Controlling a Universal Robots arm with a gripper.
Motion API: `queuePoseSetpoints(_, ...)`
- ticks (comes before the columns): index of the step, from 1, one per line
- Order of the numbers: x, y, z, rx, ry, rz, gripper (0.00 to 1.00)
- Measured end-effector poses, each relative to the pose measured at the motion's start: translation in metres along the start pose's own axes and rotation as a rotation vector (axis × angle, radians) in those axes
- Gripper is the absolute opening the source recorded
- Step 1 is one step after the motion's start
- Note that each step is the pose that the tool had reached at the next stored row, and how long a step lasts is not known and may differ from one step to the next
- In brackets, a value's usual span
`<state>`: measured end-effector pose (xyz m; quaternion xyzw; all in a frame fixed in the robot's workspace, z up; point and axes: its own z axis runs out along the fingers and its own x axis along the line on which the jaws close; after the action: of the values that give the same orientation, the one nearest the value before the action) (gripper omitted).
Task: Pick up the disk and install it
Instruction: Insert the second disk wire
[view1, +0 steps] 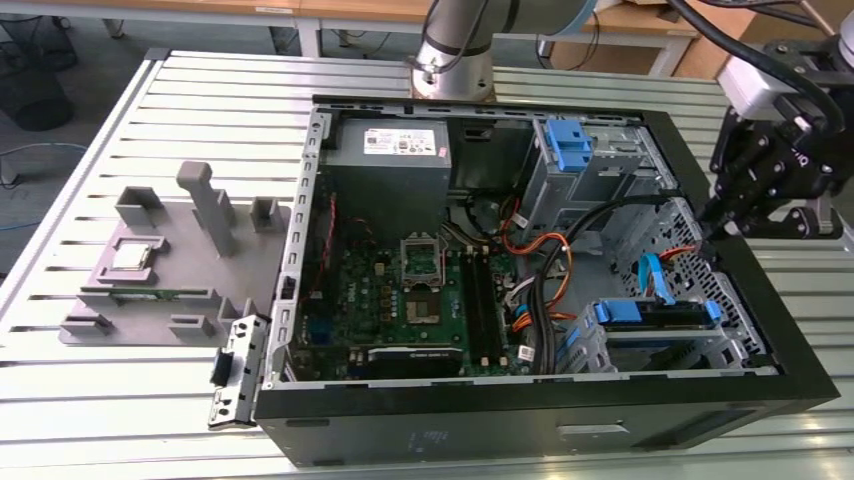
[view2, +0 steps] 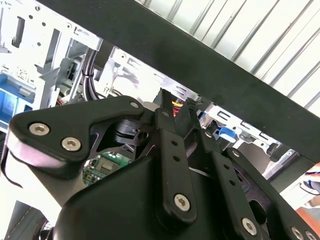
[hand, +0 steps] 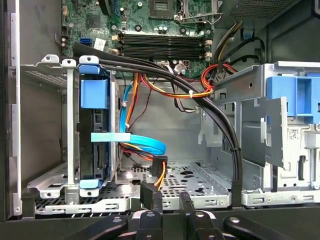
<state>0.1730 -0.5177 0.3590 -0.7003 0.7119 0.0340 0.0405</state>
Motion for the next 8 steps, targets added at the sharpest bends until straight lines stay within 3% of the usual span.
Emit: queuePoseSetpoints(8,0.0045,-0.0009,0.0010,-0.0139,0.0023,0.003,0.28)
